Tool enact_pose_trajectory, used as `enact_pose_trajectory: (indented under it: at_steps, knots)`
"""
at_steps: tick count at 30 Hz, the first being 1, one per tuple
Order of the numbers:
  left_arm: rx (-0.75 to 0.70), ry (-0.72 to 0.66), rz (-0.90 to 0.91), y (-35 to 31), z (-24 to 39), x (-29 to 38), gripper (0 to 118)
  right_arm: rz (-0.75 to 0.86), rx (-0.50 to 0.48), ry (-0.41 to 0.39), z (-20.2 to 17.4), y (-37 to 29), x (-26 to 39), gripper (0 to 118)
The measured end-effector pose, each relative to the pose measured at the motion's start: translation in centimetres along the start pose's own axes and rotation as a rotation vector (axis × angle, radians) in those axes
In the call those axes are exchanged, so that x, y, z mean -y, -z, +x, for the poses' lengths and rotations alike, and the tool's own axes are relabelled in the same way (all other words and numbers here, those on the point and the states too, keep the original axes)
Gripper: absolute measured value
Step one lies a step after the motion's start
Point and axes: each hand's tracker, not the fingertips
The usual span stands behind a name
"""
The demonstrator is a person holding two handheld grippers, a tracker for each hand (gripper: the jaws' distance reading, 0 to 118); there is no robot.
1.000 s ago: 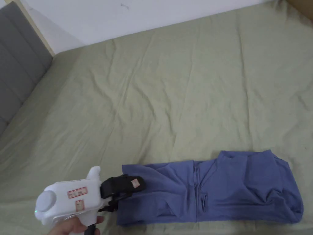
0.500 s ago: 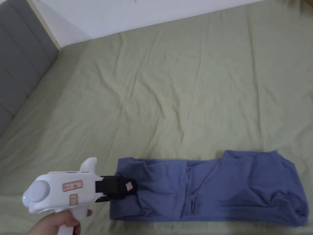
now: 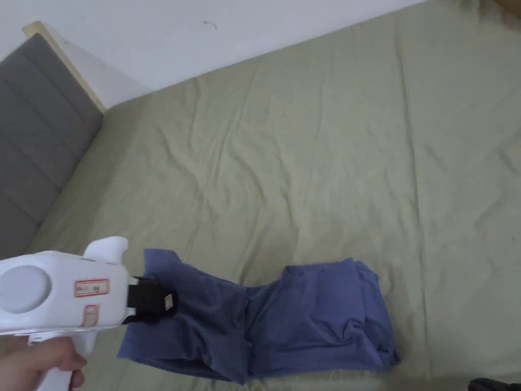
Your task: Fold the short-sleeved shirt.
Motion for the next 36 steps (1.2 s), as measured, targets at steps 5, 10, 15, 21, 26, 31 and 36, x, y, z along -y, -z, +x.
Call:
enact_pose_trajectory:
  at_steps: [5, 10, 15, 21, 26, 31, 36]
  knots:
    - [0.08, 0.049, -0.03, 3.7, 8.9, -1.4, 11, 0.024, 0.025, -0.006, 0.7, -1.7, 0.7, 0]
    - [0.108, 0.128, -0.14, 12.1, 14.1, -2.0, 12, 0.044, 0.069, 0.023, 1.6, -3.6, 1.5, 0]
    - [0.259, 0.104, -0.19, 15.8, 18.2, -1.0, 88, 0.048, 0.104, 0.021, 2.0, -5.1, 1.9, 0]
    - [0.313, 0.163, -0.04, 9.9, 17.7, 0.0, 109, 0.05, 0.104, 0.036, 2.8, -5.3, 2.3, 0]
    - [0.002, 0.125, 0.084, 10.1, 14.9, 0.2, 75, 0.034, 0.083, 0.041, 2.6, -4.6, 2.3, 0]
    - [0.095, 0.076, -0.047, 15.2, 17.8, 1.7, 10, 0.021, 0.077, 0.023, 2.1, -4.4, 2.4, 0]
    - [-0.001, 0.132, -0.025, 16.8, 21.1, 2.5, 7, 0.006, 0.089, 0.033, 1.7, -4.4, 2.3, 0]
